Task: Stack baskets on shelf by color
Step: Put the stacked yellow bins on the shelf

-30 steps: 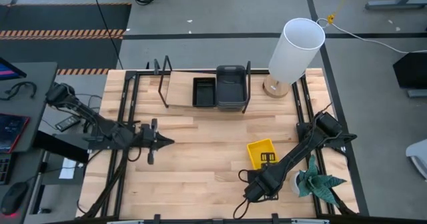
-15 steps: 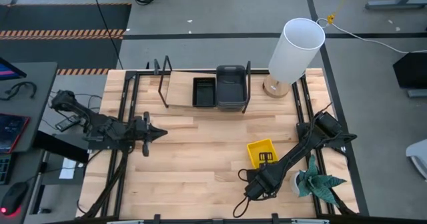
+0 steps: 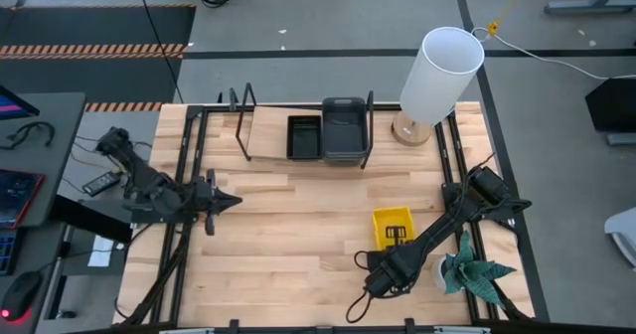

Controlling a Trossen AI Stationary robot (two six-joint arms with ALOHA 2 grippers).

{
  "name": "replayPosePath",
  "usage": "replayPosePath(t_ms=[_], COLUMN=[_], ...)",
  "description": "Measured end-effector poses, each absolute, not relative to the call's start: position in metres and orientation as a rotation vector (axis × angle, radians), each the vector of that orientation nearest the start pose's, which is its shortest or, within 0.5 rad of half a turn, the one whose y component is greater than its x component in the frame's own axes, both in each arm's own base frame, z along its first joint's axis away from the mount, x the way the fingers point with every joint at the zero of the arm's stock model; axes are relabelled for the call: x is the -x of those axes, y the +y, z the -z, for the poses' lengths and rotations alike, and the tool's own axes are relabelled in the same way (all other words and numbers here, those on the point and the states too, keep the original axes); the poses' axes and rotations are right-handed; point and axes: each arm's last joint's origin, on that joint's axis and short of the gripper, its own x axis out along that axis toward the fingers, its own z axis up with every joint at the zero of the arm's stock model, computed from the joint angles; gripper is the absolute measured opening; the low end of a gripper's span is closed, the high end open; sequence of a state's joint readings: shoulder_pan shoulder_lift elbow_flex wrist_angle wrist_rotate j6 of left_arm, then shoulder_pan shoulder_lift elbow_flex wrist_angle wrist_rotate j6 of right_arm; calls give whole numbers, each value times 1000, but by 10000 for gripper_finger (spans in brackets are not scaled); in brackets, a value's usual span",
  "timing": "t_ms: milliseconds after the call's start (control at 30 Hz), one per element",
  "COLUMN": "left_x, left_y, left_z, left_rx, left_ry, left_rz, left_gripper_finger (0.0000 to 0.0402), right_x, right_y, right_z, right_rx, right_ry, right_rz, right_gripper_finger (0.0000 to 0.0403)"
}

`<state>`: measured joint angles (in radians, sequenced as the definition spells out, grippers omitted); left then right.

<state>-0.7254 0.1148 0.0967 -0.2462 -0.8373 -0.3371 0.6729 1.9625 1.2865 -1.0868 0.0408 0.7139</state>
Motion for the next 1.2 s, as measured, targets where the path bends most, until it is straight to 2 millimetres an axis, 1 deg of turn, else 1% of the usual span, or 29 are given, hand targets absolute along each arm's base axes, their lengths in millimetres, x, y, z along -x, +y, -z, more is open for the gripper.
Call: replayPosePath(t_ms=[67,100,233,333,500,867,1000,1200], left_x=[-78,-76,-73,-71,-71,-73,-76,-77], left_y=[-44,-45,-49,-49,-49,-48,-48,-51], left_z=[-166,-166,-167,-167,-167,-167,-168,-170], left_rx=[144,140,125,109,95,124,170,228], left_ry=[160,156,143,133,130,130,140,148], left_rz=[-152,-154,-147,-168,-183,-174,-118,-10], left_gripper_finger=[0,0,0,0,0,0,0,2], right_x=[-260,-260,-264,-270,-291,-346,-363,-380], right_y=[205,205,203,199,188,169,160,153], right_z=[-146,-146,-147,-150,-161,-186,-198,-225], right_rx=[92,92,71,60,25,-9,-22,49], right_ry=[1686,1684,1681,1670,1621,1331,1237,1124], right_rz=[153,153,156,141,114,-23,-37,-42], right_gripper_finger=[14,11,15,10,9,9,9,9])
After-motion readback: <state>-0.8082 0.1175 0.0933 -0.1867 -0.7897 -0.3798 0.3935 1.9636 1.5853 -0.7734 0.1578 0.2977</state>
